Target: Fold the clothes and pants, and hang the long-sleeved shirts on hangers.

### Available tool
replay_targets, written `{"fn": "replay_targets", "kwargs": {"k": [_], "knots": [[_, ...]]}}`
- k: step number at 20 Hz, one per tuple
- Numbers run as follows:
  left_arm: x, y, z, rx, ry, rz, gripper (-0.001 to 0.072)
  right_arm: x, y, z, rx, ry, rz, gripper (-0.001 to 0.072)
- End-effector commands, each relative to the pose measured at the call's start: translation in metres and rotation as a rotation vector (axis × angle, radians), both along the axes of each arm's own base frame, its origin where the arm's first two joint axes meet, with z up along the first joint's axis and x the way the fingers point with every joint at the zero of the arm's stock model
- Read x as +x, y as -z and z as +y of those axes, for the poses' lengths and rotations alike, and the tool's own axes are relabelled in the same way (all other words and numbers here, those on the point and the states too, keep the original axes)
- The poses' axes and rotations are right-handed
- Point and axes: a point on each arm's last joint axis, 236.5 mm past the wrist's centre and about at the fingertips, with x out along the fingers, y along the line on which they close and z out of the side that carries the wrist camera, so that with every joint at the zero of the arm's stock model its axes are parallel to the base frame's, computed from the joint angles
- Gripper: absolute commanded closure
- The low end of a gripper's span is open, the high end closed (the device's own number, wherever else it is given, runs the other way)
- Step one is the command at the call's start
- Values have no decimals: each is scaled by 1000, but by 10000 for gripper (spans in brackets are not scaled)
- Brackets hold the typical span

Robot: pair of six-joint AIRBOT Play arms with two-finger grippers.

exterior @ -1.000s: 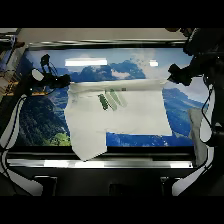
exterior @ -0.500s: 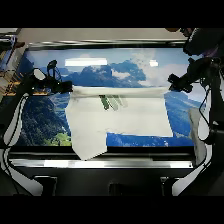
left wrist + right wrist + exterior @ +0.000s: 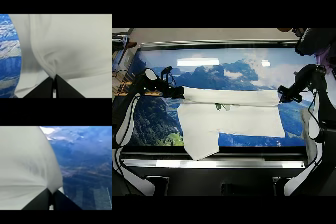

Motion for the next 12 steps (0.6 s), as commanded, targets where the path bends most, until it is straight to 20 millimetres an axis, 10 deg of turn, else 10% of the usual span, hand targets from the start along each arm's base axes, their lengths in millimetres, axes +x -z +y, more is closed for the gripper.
{"fn": "replay_targets", "kwargs": {"k": [1,7,10,12], "knots": [[-14,6,3,20,24,58,693,-17,16,5,18,-3,70,679],[-16,8,3,31,33,70,655,-31,30,14,57,1,119,458],[-15,3,5,33,29,58,348,-25,6,19,75,-53,50,229],[-14,-16,15,40,9,22,296,-14,-28,7,22,-84,-63,224]]}}
